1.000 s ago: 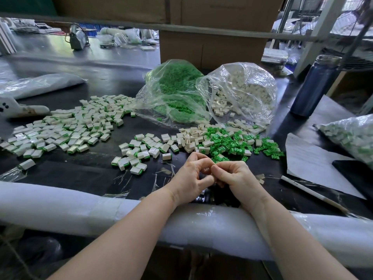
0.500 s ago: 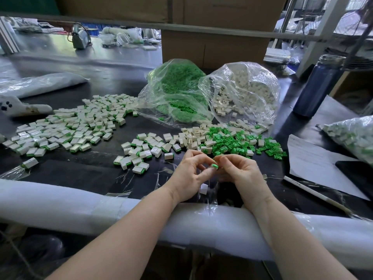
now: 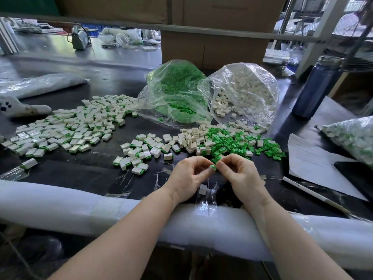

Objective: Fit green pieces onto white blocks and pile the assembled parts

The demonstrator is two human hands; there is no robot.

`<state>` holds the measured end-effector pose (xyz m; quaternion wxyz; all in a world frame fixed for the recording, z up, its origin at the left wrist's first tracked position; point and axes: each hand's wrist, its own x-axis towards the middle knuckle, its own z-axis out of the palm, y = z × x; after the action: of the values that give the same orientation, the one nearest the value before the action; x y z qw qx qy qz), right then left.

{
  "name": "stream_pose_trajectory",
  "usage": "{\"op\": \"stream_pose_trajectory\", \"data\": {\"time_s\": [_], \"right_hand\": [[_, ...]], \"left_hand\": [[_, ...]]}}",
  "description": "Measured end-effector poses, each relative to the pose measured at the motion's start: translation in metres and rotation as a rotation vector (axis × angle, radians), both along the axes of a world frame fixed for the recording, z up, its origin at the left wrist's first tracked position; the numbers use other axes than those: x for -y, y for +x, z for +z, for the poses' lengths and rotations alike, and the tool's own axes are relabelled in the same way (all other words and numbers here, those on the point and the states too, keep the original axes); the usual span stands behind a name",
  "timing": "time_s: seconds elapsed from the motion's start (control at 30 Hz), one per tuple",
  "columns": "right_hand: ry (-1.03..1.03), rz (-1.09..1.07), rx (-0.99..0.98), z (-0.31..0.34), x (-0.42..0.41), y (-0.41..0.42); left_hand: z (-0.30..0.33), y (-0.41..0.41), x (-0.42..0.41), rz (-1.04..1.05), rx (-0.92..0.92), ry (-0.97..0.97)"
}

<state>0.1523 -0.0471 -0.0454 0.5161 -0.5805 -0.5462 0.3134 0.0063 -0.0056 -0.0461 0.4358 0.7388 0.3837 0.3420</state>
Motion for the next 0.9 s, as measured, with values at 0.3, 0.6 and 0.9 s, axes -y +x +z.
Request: {"op": "stream_pose_trajectory", "data": {"time_s": [0.3,0.6,0.9], "right_hand": [[0.03,-0.273,0.064,-0.004,-0.003,0.007],[-0.083,-0.378,0.091,-0.007,-0.005,0.013],[-0.132,-0.334,0.337,-0.009,-0.007,0.011]], "left_hand": [[-0.005,-0.009,-0.011,0.529,0.039,0.025],[-0.01,-0.008,-0.015,0.588,-0.301,0.058],[-0.01,-0.004,-0.011,0.508,-0.459,0.148]]}}
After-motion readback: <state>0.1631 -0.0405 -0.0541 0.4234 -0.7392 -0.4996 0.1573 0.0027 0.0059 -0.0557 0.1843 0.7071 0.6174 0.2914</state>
